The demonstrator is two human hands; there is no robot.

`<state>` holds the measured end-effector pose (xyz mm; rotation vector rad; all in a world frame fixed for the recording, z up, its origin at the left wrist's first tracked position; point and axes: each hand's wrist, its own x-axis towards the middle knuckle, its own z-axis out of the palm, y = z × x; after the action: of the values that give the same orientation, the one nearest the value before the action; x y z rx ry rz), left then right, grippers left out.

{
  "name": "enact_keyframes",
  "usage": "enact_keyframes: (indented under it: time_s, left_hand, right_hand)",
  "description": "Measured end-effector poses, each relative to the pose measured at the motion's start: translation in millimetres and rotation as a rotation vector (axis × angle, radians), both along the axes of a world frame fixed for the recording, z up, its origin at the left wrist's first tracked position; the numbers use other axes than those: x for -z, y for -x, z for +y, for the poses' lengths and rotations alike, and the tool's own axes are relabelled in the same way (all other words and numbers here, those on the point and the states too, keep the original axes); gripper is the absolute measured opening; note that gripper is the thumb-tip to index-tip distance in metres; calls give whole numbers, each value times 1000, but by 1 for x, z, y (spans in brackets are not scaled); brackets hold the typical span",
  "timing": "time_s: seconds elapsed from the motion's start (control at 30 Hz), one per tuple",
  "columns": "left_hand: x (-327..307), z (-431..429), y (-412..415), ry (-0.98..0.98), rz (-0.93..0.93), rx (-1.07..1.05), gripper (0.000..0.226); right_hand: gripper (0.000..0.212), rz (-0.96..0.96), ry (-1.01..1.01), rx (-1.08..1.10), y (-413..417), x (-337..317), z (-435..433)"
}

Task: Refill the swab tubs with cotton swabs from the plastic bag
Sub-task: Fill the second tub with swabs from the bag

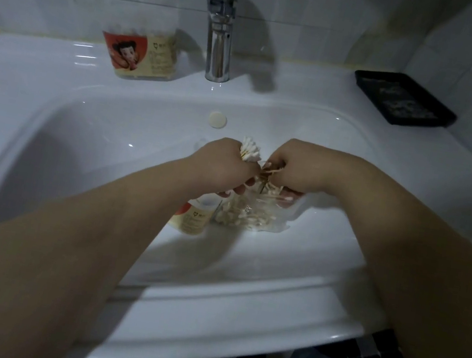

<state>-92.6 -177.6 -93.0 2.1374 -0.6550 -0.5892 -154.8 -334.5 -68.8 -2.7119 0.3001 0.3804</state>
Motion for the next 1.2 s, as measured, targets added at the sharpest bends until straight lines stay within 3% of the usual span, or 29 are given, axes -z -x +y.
enact_keyframes:
  time_s: [0.1, 0.23, 0.43, 0.6, 0.83, 0.97, 1.2]
  left_hand:
    - [1, 0, 0, 12, 14, 5, 21]
    - [0, 0, 2, 25, 39, 7, 21]
    - [-1, 0, 5, 8, 63, 28, 18]
    - [-2, 1, 3, -72, 28, 27, 17]
    - [-2, 2, 1, -64, 10, -45, 19]
    - [-2, 2, 0, -82, 35, -47, 19]
    - [-7, 4, 4, -141, 4, 145, 13]
  right_hand:
    - [5, 48, -17, -9, -2, 8, 3]
    - [13, 53, -127, 52, -3, 12, 3]
    - [2, 70, 17, 27, -7, 15, 9]
    - [10, 68, 83, 43, -2, 3, 6]
    - [24, -68, 65, 53, 3, -9, -4]
    - [22, -178, 81, 68, 2, -12, -7]
    - [17, -253, -34, 200, 0, -9, -9]
